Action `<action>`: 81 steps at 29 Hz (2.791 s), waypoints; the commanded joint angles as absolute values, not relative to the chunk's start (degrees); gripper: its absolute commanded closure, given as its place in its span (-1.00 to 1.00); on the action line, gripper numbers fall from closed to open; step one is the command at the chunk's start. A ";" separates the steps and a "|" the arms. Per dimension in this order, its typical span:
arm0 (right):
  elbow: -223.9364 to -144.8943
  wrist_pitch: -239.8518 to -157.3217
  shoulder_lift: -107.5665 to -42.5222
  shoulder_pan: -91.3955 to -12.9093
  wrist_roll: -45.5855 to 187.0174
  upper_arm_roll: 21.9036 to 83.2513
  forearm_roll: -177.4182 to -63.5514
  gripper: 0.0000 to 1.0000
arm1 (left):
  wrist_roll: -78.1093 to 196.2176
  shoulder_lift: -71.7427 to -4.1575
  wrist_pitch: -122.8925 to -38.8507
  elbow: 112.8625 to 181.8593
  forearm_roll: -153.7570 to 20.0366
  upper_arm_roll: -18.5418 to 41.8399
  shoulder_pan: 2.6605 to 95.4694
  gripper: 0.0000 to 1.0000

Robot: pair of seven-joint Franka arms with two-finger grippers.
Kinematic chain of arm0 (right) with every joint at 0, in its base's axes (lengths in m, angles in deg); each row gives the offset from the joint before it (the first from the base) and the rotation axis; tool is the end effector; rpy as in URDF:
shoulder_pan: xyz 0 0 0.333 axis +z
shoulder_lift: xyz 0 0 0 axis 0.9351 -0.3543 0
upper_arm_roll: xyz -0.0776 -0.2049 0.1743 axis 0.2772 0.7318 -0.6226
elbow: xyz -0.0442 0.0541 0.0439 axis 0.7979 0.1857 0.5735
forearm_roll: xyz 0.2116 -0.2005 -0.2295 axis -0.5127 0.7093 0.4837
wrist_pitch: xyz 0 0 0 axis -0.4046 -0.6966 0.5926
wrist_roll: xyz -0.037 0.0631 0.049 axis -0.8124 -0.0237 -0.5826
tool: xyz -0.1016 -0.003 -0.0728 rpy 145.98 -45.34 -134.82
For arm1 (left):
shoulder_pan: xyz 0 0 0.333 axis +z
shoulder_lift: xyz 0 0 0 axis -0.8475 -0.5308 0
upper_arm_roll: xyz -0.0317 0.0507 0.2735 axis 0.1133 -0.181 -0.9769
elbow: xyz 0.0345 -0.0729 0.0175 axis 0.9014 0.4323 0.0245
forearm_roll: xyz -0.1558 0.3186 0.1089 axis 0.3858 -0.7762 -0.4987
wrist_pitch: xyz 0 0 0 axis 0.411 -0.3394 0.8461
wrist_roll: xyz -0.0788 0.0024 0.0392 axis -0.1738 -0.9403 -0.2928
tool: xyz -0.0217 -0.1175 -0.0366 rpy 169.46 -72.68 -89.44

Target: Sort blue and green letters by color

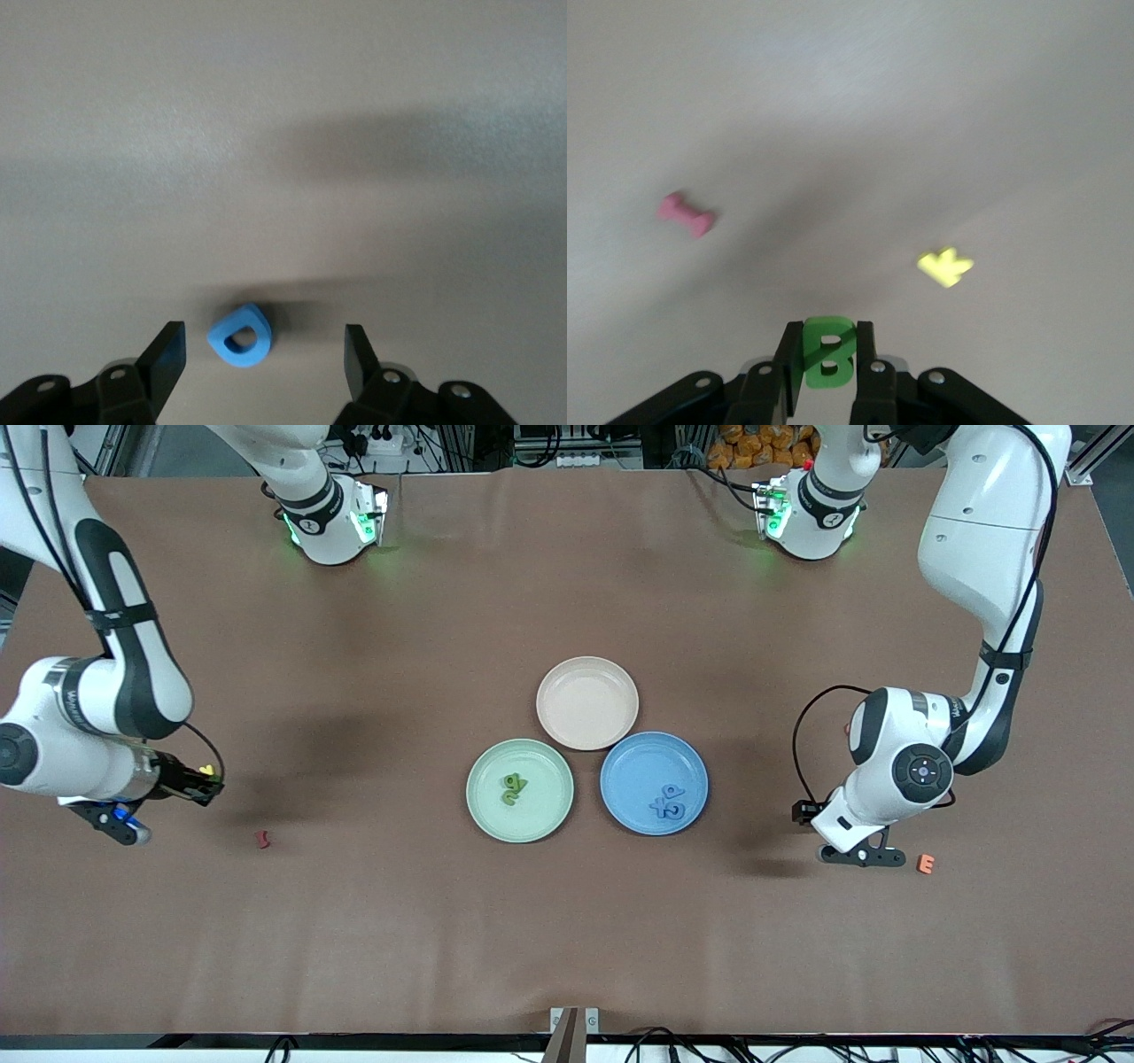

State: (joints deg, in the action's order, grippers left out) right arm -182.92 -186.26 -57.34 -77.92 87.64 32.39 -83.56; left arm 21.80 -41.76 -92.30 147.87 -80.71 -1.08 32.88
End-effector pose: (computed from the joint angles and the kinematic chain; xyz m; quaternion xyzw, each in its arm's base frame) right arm 0.5663 0.0558 0.4781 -0.9986 0.0514 0.0010 0.0131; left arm 0.5434 -0.3125 0.2446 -0.9955 -0.0938 0.0010 0.0126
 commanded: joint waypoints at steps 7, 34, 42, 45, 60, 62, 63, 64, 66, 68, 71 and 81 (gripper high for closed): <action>-184.09 -186.41 -55.62 -71.63 79.80 40.79 -83.55 -1.00 | 18.13 -50.29 -91.15 140.03 -79.72 -1.67 31.31 0.70; -182.25 -186.33 -55.54 -64.59 76.98 46.95 -81.44 -1.00 | 17.34 -52.06 -93.52 139.05 -79.98 -1.75 31.66 -0.72; -181.90 -186.33 -55.54 -64.50 75.84 46.95 -81.53 -1.00 | 21.46 -50.83 -93.52 139.41 -80.51 -1.75 33.85 -0.70; -181.81 -186.33 -55.54 -64.50 75.57 46.95 -81.53 -1.00 | 24.63 -50.39 -93.52 139.67 -80.51 -1.75 35.17 -0.70; -179.79 -184.83 -55.54 -64.68 75.92 46.95 -81.88 -1.00 | 42.64 -49.95 -93.26 140.81 -80.60 -1.93 45.19 -0.69; -179.26 -184.13 -55.54 -64.77 75.92 46.95 -81.88 -1.00 | 45.28 -50.03 -93.26 140.81 -80.60 -2.02 46.59 -0.69; -179.09 -183.69 -55.54 -64.77 75.92 46.95 -81.88 -1.00 | 46.33 -50.03 -93.26 140.81 -80.60 -2.11 47.12 -0.69; -178.82 -183.17 -55.45 -64.86 76.01 46.95 -81.88 -1.00 | 47.30 -49.95 -93.26 140.81 -80.60 -2.11 47.65 -0.69; -178.47 -181.85 -55.36 -65.03 76.10 46.87 -81.88 -1.00 | 49.15 -50.03 -93.26 140.81 -80.60 -2.28 48.62 -0.69; -178.29 -181.41 -55.27 -65.03 76.10 46.95 -81.88 -1.00 | 50.73 -49.95 -93.26 140.90 -80.60 -2.46 49.50 -0.68; -178.29 -181.49 -54.83 -65.12 76.10 46.86 -81.97 -1.00 | 52.75 -49.86 -93.17 140.99 -80.60 -2.46 51.08 -0.68; -178.29 -181.49 -53.69 -66.35 76.10 46.43 -82.32 -1.00 | 58.03 -48.80 -93.17 141.95 -81.04 -2.81 54.77 -0.67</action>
